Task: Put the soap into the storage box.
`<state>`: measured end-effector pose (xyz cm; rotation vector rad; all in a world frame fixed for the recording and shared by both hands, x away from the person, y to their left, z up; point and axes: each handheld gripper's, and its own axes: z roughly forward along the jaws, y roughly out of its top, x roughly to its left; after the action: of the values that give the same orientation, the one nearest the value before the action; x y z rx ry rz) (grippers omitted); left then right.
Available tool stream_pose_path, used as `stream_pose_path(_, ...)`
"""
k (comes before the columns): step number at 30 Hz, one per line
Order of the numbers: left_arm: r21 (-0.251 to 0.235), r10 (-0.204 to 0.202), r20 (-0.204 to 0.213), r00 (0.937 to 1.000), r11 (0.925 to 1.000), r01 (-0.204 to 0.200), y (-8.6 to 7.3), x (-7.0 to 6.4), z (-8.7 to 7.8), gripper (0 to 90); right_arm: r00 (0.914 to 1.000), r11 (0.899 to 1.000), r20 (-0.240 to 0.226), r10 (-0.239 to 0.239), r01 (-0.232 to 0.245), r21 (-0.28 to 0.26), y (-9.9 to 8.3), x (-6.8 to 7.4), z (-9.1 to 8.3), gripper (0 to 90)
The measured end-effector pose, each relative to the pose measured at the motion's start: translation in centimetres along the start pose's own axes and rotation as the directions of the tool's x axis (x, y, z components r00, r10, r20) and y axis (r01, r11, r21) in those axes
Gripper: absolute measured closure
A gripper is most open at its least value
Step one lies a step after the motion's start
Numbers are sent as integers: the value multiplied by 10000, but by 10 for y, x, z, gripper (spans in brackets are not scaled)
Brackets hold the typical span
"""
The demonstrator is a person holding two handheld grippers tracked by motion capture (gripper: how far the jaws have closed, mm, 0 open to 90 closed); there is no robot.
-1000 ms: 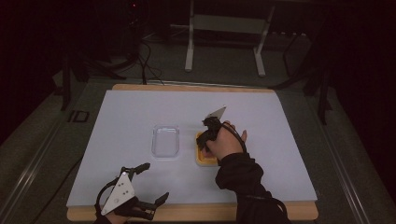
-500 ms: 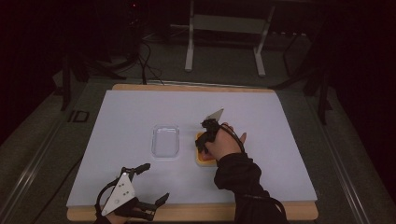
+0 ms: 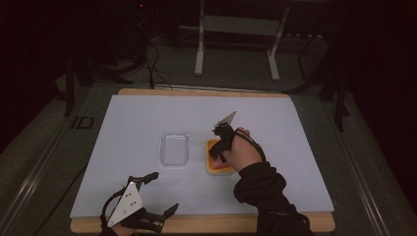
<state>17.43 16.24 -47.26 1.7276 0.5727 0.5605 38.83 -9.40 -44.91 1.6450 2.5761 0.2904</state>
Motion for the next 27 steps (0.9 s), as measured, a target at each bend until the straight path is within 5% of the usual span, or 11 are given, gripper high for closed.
stream_pose_path(9,65,58,-14,10000,10000,-58,0,0,0,5,9924,9869,-178,-1222,1195,-1083,-18,-7,-17,285)
stream_pose_path(15,49,55,-6,10000,10000,-55,0,0,0,5,9878,9832,-165,-1550,1526,-1005,-31,-21,-23,282)
stream_pose_path(19,61,55,-15,10000,10000,-55,0,0,1,5,9836,9801,-568,-1710,1639,-1123,-41,-33,-26,283)
stream_pose_path(27,56,62,-58,10000,10000,-61,0,0,1,5,9690,9617,-612,-2393,2279,-1526,-59,-56,-31,280)
